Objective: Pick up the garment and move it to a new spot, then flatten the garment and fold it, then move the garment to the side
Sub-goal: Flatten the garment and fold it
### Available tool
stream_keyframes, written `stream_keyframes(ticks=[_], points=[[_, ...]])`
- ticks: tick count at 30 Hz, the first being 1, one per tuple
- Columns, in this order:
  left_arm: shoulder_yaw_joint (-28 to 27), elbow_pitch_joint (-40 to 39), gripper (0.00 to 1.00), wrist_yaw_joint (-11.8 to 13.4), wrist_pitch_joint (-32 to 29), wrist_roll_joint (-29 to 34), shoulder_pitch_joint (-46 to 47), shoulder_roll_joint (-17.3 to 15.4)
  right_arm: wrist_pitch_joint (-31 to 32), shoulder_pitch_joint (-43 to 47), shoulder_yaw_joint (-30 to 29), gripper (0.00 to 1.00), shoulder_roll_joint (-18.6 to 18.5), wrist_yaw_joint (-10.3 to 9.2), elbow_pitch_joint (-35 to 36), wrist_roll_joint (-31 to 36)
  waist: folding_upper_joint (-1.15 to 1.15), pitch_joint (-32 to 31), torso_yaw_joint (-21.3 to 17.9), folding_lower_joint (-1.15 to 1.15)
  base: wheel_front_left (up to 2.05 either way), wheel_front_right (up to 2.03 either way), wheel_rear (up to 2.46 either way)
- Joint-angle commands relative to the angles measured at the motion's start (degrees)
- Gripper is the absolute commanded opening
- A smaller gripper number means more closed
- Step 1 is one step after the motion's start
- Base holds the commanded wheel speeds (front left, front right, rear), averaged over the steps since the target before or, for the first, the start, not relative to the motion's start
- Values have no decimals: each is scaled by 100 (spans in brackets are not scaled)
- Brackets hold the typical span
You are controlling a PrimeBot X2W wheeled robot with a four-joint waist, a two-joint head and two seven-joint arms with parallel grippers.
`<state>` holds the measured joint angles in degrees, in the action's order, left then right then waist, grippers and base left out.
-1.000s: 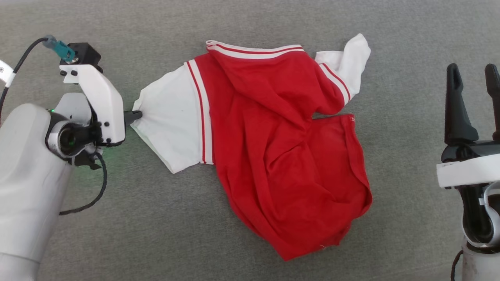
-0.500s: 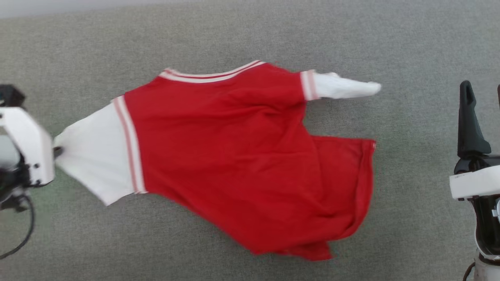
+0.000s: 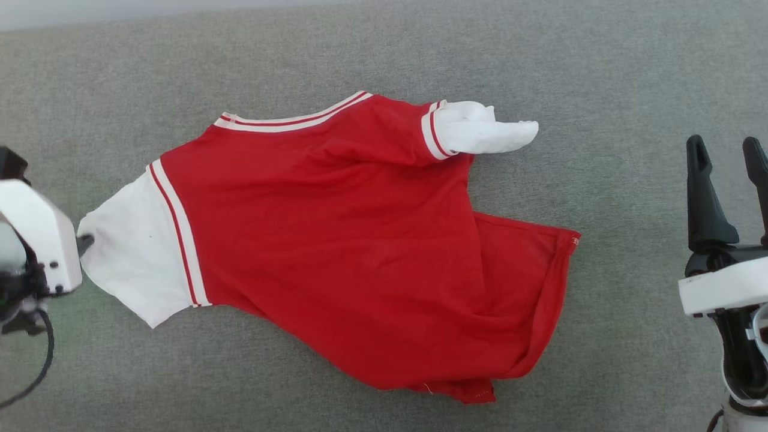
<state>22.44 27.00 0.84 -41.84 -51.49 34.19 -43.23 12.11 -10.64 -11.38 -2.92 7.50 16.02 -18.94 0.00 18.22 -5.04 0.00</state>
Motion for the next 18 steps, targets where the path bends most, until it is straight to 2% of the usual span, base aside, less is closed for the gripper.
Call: stream_keyframes(ticks=[1, 12, 18], points=[[-30, -41, 100, 53, -17, -40, 135, 21, 49, -77, 37, 100, -1, -2, 17, -20, 0, 20, 14, 0, 0, 0, 0], [132, 292, 100, 193, -281, 35, 528, 264, 238, -367, 317, 100, -32, -3, -9, 17, 0, 187, 54, 0, 0, 0, 0], [172, 378, 100, 60, -20, 74, 610, 402, 556, -586, 800, 100, -439, -3, -252, -5, 0, 224, 107, 0, 0, 0, 0]])
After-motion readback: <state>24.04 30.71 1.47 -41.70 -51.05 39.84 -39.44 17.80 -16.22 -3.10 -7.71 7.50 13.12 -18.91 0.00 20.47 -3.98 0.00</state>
